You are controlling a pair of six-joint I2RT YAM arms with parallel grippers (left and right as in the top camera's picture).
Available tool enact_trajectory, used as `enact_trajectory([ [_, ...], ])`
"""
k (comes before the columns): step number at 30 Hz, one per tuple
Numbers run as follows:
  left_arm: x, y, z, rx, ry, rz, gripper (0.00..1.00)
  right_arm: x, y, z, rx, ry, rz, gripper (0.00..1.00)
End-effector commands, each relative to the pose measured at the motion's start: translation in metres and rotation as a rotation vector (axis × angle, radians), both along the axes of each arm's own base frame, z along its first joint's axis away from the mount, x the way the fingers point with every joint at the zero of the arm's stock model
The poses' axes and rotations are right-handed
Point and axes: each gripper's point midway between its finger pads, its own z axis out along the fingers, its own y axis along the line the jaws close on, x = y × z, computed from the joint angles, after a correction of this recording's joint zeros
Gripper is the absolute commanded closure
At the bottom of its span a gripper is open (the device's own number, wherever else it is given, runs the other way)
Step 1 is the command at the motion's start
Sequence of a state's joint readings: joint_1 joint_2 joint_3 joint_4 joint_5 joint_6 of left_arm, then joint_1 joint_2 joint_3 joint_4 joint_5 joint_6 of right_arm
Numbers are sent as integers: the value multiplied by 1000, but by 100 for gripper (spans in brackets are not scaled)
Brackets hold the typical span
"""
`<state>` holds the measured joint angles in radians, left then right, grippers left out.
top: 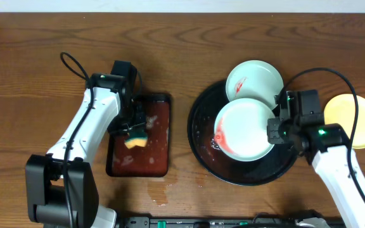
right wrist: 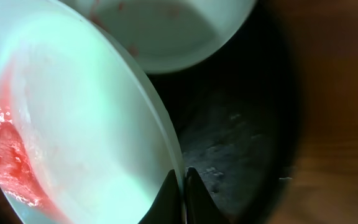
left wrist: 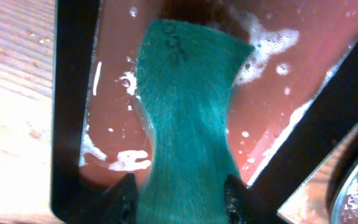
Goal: Clean dirty plates on tray and stack at the side
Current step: 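Lift the pale green plate with the right gripper off the black tray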
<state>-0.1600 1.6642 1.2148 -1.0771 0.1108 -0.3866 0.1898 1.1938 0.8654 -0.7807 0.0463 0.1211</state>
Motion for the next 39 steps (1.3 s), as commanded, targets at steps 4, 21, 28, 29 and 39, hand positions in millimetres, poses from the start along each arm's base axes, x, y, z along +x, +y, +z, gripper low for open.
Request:
enact_trajectory([
  [4,0,-3,11,-25,-23,-13,37,13,-14,64,-330,-232,43,99],
  [21,2,-3,20,-30,-64,-14,19,-7,56,132,-766,-517,337,99],
  [28,2,-3,20,-30,-64,-14,18,-15,73,140,-813,-566,407,99],
  [29,2,-3,20,-30,-64,-14,18,-15,75,140,-818,-569,419,99],
  [39,2,-3,20,-30,-64,-14,17,-13,81,161,-911,-639,424,99],
])
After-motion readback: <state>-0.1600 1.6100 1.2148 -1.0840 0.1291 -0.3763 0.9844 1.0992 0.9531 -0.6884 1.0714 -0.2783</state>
